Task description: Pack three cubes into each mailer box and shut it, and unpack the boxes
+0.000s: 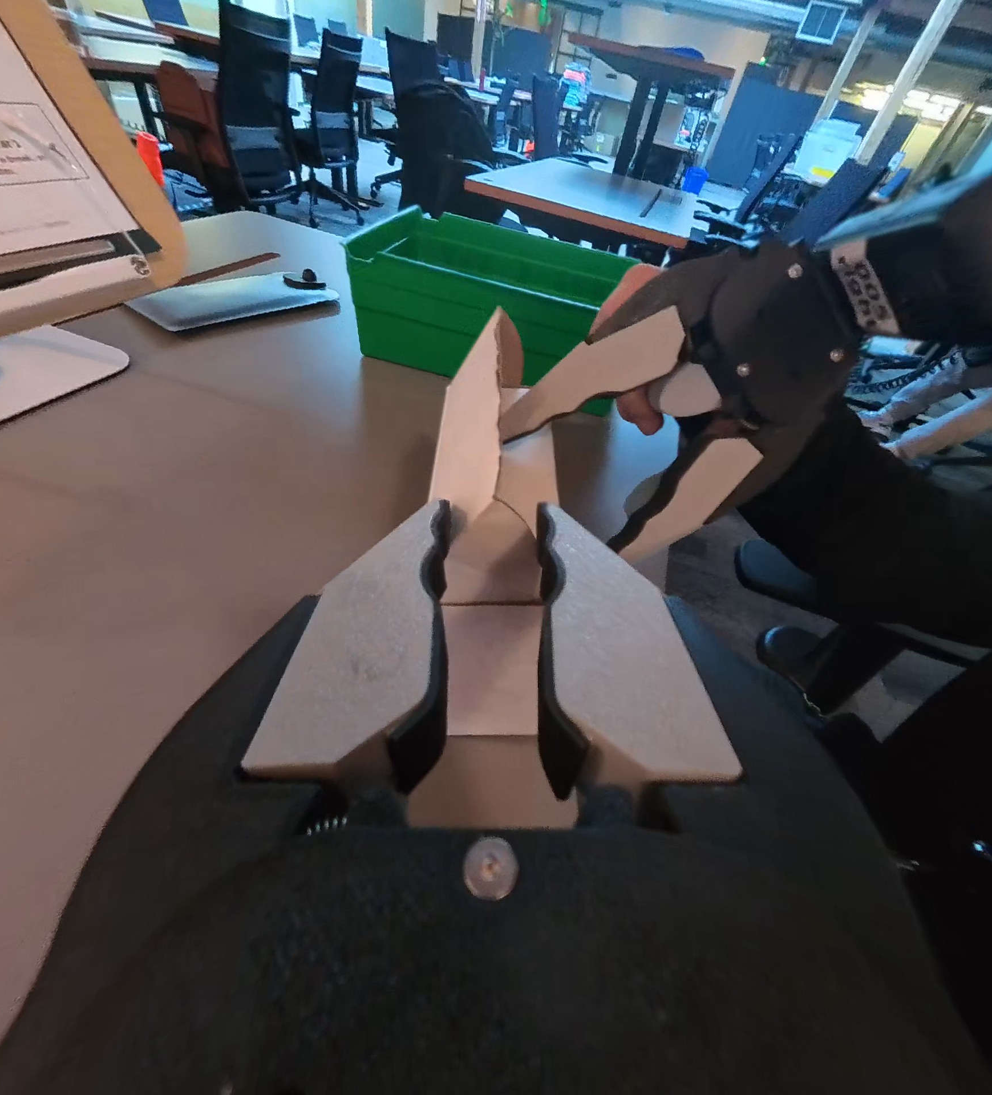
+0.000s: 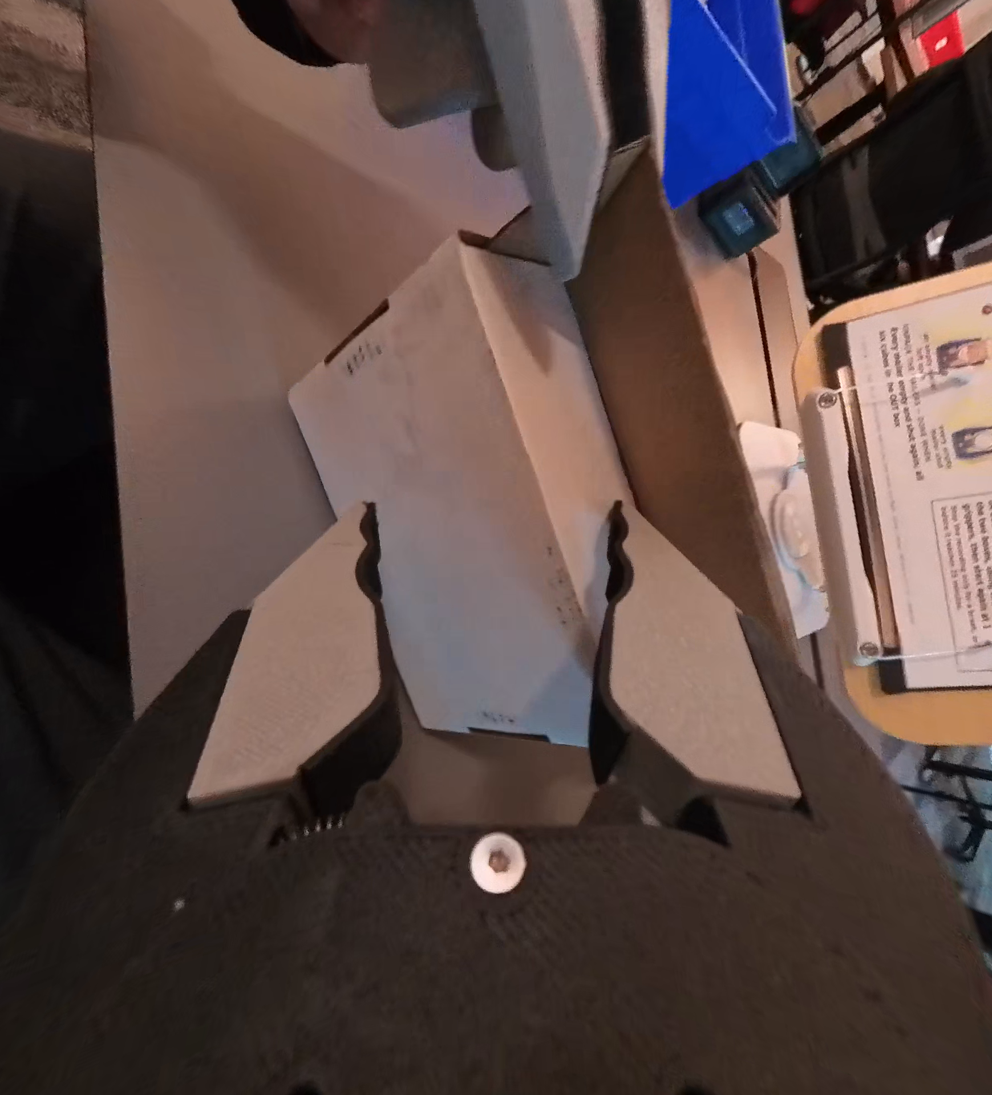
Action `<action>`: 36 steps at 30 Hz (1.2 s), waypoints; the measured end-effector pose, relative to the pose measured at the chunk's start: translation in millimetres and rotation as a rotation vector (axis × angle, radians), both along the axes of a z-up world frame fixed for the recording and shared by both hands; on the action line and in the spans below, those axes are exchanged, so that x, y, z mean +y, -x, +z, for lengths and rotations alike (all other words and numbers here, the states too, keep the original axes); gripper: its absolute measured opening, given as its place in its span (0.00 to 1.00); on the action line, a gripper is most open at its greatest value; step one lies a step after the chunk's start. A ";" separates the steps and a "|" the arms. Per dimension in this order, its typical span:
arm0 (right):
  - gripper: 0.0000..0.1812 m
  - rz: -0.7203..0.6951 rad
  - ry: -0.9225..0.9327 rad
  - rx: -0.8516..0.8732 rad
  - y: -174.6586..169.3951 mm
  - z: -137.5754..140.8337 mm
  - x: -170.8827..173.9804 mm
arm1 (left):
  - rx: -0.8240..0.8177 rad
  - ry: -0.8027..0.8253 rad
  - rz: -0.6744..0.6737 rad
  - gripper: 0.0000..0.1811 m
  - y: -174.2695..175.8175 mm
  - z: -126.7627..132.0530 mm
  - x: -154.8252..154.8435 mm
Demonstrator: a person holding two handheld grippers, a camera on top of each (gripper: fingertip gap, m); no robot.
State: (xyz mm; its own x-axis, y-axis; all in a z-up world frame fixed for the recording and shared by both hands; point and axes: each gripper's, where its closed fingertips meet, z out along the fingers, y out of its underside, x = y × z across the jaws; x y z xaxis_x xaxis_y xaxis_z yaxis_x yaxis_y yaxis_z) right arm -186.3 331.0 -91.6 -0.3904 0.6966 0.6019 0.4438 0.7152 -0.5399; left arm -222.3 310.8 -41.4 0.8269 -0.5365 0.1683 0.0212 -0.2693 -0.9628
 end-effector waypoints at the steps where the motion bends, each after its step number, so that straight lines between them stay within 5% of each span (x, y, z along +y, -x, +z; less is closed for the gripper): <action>1: 0.41 0.015 -0.022 0.003 -0.4 0.2 -1.1 | -0.016 0.000 -0.003 0.15 2.1 1.3 -0.9; 6: 0.28 0.115 -0.080 0.038 -8.4 5.7 -12.6 | -0.136 -0.011 0.014 0.13 13.3 12.8 -1.6; 18: 0.26 0.192 -0.127 0.001 -18.5 6.4 -33.7 | -0.193 -0.054 0.096 0.03 32.9 21.6 -2.2; 24: 0.26 0.216 -0.125 0.018 -15.5 6.3 -38.6 | -0.352 -0.013 -0.084 0.21 15.3 28.7 -10.2; 31: 0.25 0.240 -0.123 0.027 -15.4 7.0 -42.6 | 0.009 0.039 -0.135 0.20 -13.4 -3.9 -13.8; 36: 0.24 0.246 -0.168 0.031 -15.2 7.1 -44.5 | 0.081 -0.003 -0.079 0.05 -6.5 2.4 -14.5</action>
